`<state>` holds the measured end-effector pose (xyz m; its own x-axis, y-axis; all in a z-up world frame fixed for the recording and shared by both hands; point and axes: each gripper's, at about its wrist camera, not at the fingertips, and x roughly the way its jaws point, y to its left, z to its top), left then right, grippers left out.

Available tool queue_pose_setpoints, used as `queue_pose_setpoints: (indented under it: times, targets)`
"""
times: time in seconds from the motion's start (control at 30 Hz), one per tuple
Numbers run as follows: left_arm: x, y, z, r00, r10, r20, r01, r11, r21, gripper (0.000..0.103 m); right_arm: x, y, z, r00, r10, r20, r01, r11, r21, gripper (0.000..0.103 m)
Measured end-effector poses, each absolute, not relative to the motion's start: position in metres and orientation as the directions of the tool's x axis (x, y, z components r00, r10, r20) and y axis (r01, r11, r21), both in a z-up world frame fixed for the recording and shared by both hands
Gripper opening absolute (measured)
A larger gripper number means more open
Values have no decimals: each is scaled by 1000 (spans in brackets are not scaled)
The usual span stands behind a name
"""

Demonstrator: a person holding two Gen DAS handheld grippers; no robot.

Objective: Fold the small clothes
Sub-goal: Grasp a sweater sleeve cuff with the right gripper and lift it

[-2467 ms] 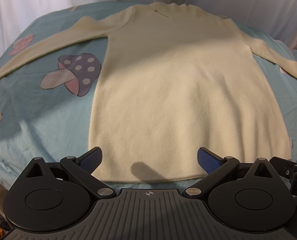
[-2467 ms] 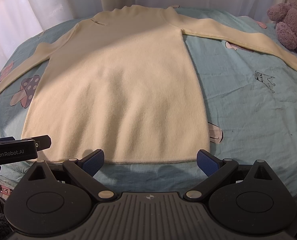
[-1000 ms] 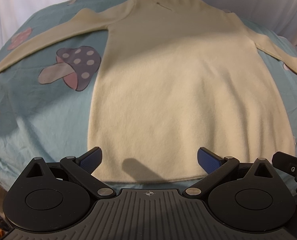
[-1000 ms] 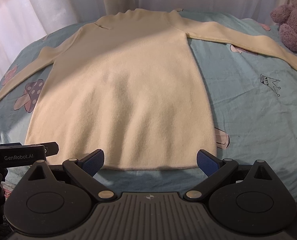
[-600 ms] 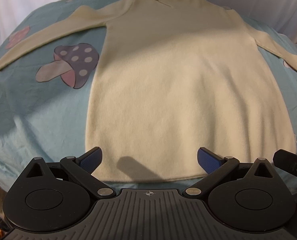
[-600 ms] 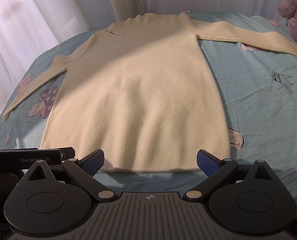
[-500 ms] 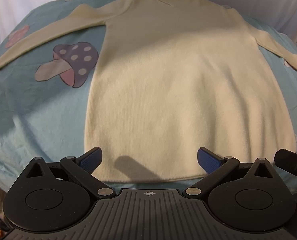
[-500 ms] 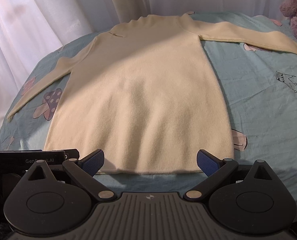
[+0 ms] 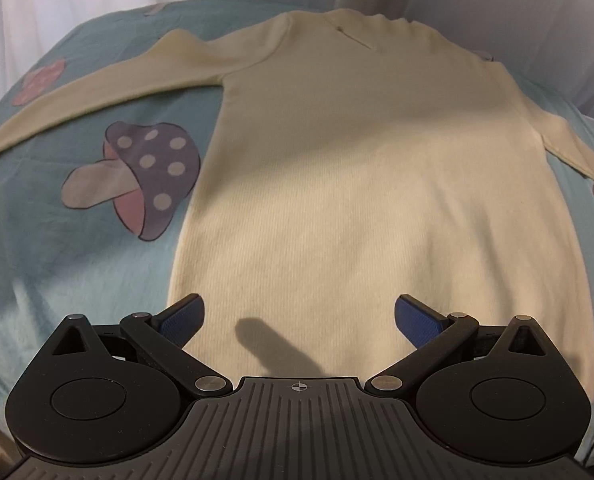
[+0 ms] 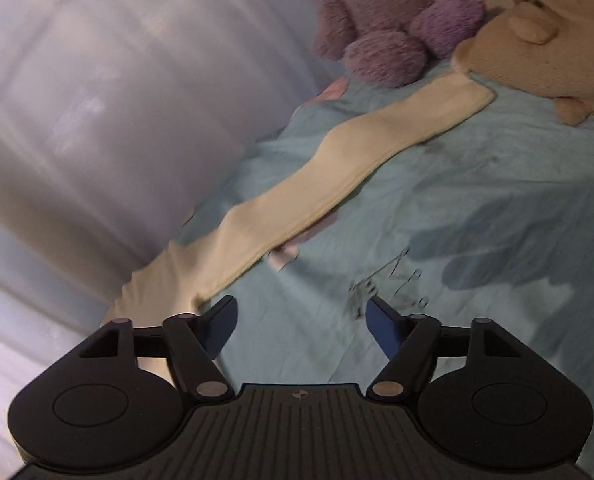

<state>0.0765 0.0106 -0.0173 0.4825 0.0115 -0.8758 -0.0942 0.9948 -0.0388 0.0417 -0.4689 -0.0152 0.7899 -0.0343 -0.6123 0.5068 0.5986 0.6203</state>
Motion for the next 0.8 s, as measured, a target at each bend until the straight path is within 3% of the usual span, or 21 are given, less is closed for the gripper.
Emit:
queue_pose_setpoints:
  times: [0.03,0.1,0.27,0.57,0.6,0.7,0.8]
  targets:
    - [83,10,-18,497,10,-868,-95,995,-43,103,46,-492,-21,789,-64,-611,542,541,643,36]
    - [98,10,-21,524,10,-851,-112,992,-58,103,55,-538,-35,782,-128,-611,600,422,680,30]
    - [123,12,-31,523,15,-852,-187,978,-97,103,68,-607,-63,744,-238,-624,668,253,700,30]
    - [139,20,-44,529,47,-848,-270,956,-115,103,91,-652,-91,774,-241,-586,626,150,765,28]
    - [139,21,-44,532,48,-845,-273,955,-117,103,93,-654,-93,776,-239,-583,623,153,767,26]
    - [140,23,-44,535,36,-844,-255,959,-120,103,100,-657,-91,753,-248,-609,655,190,731,7]
    - [143,29,-43,527,-4,-850,-214,967,-137,103,107,-650,-81,708,-295,-642,705,256,661,6]
